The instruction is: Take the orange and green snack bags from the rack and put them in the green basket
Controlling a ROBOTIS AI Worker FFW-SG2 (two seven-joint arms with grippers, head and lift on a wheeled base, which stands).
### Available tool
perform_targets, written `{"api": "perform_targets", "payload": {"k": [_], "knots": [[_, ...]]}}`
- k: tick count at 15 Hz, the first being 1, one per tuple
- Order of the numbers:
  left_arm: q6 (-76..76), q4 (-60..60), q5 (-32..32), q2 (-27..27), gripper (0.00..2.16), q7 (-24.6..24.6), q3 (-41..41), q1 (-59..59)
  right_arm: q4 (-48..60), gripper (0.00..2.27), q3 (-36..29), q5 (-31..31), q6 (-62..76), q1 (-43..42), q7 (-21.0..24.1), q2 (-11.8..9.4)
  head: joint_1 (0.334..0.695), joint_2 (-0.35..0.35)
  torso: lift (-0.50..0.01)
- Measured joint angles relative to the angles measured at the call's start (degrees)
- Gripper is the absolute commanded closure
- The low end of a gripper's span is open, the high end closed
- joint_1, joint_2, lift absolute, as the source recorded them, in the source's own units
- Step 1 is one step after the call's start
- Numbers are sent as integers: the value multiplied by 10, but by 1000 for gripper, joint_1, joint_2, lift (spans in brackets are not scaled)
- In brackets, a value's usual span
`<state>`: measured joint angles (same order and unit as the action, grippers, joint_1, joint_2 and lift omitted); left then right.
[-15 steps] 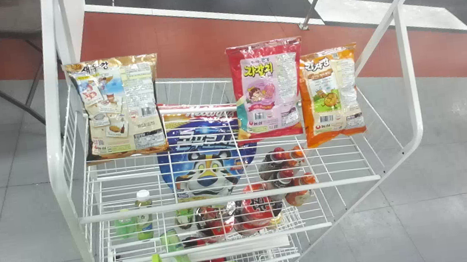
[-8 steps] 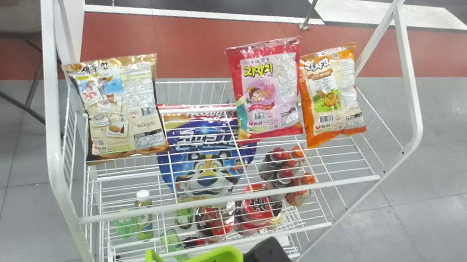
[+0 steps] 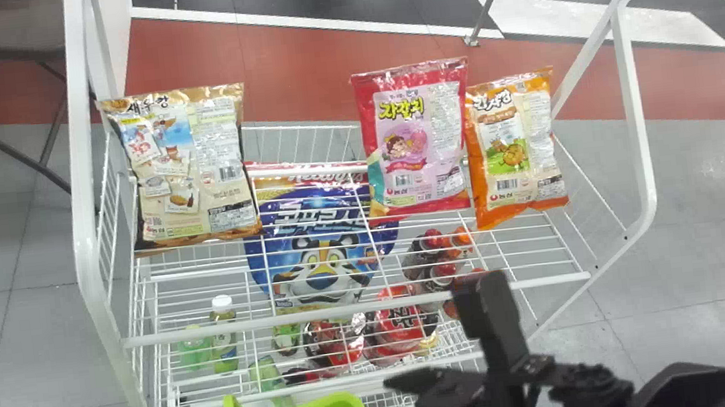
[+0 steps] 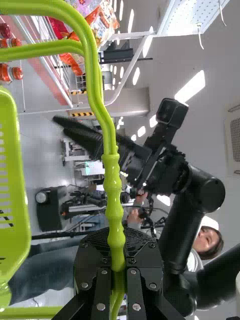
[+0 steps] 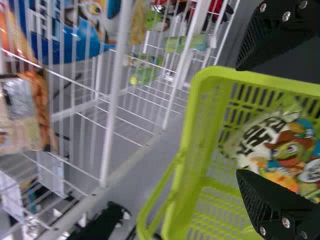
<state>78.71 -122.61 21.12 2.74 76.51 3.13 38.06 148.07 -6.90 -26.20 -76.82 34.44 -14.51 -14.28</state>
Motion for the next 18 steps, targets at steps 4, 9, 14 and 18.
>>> {"api": "perform_targets", "payload": {"k": [4,9,14,18], "knots": [[0,0,-5,2,2145,1,-8,-1,-45,80,-70,3,200,-20,-18,17,695,-350,0],[0,2,-25,2,2145,-2,-28,-2,-141,80,-99,63,486,-46,1,25,695,-350,0],[1,1,-36,6,2145,-1,-42,-8,-229,80,-130,103,533,-103,14,27,695,-350,0],[7,7,-39,13,2145,5,-50,-20,-310,76,-145,153,574,-154,12,22,695,-350,0]]}}
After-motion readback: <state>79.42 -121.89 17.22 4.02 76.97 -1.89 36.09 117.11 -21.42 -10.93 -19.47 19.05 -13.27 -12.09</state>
